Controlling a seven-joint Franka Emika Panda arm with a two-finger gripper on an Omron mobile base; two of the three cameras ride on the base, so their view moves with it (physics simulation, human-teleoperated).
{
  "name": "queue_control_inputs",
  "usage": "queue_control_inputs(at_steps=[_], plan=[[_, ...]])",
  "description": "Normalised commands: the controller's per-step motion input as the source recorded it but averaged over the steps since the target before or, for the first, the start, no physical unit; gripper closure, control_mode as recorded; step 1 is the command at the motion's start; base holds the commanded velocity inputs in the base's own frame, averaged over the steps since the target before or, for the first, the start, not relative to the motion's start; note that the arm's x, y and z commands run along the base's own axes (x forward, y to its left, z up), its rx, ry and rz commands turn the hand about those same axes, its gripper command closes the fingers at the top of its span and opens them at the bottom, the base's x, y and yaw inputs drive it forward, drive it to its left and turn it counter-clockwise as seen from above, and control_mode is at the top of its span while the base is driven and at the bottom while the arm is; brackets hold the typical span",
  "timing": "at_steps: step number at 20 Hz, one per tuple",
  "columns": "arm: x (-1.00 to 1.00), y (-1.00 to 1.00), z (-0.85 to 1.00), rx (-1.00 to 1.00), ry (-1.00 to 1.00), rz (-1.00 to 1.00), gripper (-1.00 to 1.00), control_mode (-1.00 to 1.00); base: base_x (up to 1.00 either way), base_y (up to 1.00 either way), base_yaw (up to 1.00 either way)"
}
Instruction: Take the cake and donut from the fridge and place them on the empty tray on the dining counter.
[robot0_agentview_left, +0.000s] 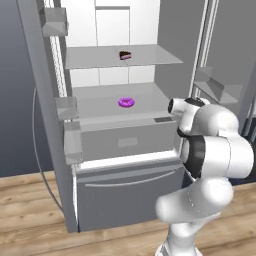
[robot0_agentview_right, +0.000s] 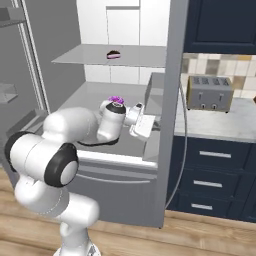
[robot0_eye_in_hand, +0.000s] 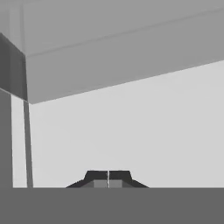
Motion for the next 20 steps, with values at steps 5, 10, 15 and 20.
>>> queue_control_inputs(at_steps=[5, 10, 15, 20], plan=[[-0.33, -0.59, 0.00, 0.05, 0.00, -0.01, 1.00, -1.00, 0.00, 0.00, 0.00], [-0.70, 0.65, 0.06, -0.03, 0.04, 0.11, 1.00, -1.00, 0.00, 0.00, 0.00], [-0.44, 0.98, 0.29, -0.33, 0.13, 0.34, 1.00, -1.00, 0.00, 0.00, 0.00], [-0.38, 0.80, 0.07, -0.03, 0.05, 0.35, 1.00, -1.00, 0.00, 0.00, 0.00]])
